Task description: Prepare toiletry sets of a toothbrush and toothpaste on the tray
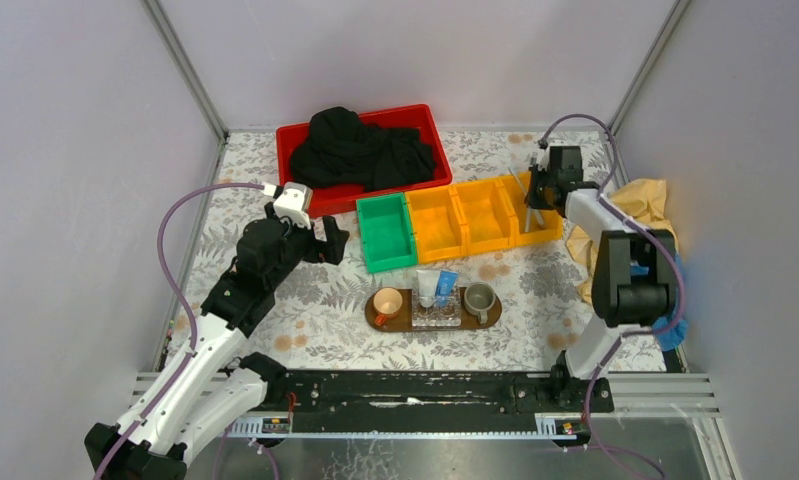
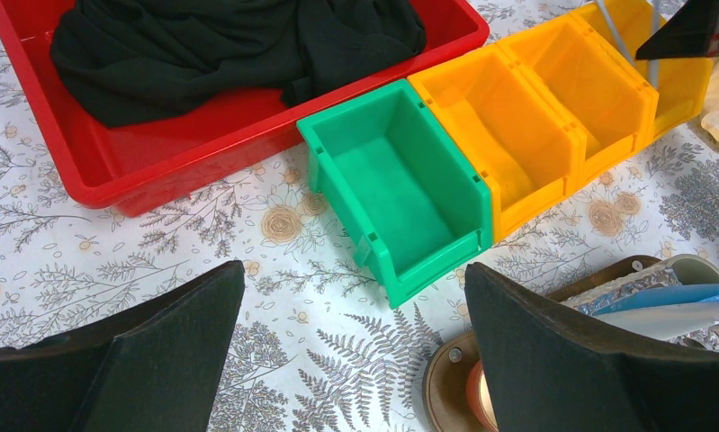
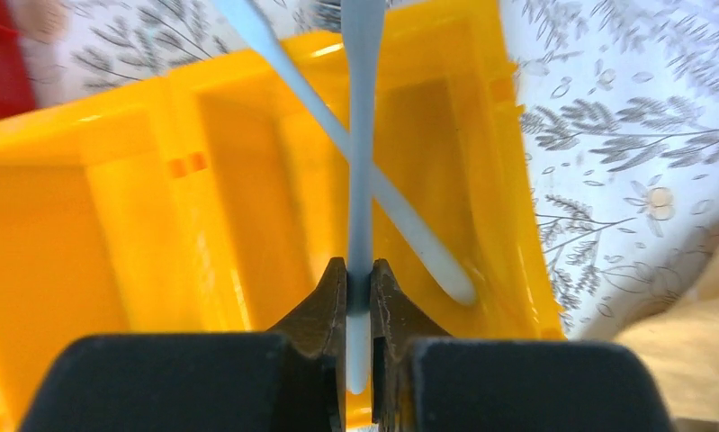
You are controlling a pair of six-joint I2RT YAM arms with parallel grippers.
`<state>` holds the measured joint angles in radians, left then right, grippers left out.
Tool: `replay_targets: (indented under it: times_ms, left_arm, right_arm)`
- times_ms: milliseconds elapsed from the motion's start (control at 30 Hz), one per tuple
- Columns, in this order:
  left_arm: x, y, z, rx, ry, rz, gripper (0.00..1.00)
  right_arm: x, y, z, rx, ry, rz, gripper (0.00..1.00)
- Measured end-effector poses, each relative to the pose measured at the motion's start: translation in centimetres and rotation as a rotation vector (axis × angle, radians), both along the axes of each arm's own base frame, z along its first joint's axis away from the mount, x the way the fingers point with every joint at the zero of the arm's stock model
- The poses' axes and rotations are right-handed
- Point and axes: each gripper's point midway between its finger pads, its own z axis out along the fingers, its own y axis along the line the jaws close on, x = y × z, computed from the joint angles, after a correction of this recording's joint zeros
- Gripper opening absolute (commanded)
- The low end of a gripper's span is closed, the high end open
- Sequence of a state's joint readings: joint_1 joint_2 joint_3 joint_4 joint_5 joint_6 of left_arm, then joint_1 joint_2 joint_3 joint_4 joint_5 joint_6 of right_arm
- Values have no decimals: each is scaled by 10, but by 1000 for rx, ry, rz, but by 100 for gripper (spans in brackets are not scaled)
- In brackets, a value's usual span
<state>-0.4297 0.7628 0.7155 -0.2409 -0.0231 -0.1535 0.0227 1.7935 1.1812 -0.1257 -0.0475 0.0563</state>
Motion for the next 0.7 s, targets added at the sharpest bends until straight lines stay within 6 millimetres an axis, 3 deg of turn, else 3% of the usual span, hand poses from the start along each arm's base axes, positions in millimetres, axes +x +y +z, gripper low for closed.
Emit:
replay_targets:
  times_ms: [200,333,433,567,700]
  left_arm:
    - [0,0,0,0,0,0,100]
    - [-1,-3,0,-12,4,-16,100]
    - [-6,-13,7,-57,14,-59,100]
    - [-18,-36,46,-199,-7,-162,100]
    - [-44,-66,93,-445,-56,-332,100]
  right_arm:
    - [-3,1,72,12,-187,28,0]
    - [-10,8,107,41,-280,82,0]
    - [-27,24,128,88,-337,174,0]
    - [-68,57,159,195,-430,360,0]
    - [-114,93,200,306,-554,584,0]
